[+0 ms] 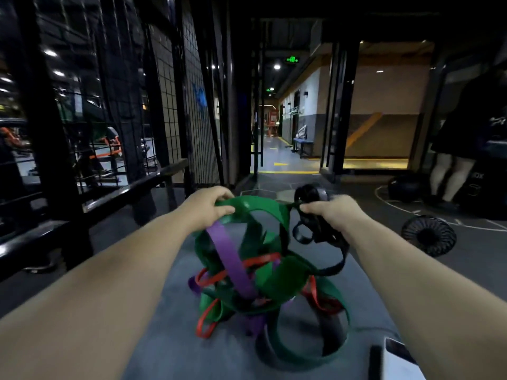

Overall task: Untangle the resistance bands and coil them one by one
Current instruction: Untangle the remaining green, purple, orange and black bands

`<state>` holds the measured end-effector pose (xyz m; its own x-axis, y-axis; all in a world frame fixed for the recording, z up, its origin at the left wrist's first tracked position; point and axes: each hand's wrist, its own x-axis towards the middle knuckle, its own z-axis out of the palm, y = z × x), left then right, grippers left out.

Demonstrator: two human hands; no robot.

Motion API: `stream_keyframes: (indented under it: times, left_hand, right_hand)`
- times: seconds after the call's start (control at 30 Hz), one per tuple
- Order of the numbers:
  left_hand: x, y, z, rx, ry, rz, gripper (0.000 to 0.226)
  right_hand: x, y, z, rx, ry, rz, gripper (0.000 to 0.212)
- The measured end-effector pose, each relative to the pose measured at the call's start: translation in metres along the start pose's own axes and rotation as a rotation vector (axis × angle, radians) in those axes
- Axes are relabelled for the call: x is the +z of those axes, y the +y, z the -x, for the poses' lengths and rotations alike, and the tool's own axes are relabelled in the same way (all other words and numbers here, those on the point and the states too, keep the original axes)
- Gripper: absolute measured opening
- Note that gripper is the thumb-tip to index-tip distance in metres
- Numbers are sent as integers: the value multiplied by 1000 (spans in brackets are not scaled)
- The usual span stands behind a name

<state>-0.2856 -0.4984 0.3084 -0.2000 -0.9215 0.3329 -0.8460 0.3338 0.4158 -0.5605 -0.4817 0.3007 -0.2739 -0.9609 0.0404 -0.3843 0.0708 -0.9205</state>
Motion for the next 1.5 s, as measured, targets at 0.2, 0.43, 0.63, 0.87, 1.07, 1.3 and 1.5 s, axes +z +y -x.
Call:
stream_keyframes:
  times: [0.2, 0.43, 0.63, 0.87, 1.07, 1.3, 1.5]
  left_hand:
    - [-4, -46, 7, -155, -157, -123, 35]
    - [14, -37, 17, -141, -437, -267, 47]
    - [48, 23, 32, -140, -336, 275, 27]
    - [104, 50, 49, -244, -317, 376, 90]
    - [122, 62, 58, -318, -346, 478, 56]
    - [48, 60, 39, -250, -302, 559, 34]
    - [-53, 100, -1, -32, -309, 313, 16]
  right_hand:
    - [-8, 0, -3, -74, 121, -70, 33]
    - [24, -10, 2, -141, 0, -136, 35]
    - [44, -14, 13, -186, -50, -82, 61]
    - [38, -36, 21, -191, -15, -216, 48]
    - [24, -37, 25, -188, 61, -174, 51]
    - [-4, -24, 13, -101, 197, -230, 29]
    - [-10, -26, 4, 117, 217, -410, 56]
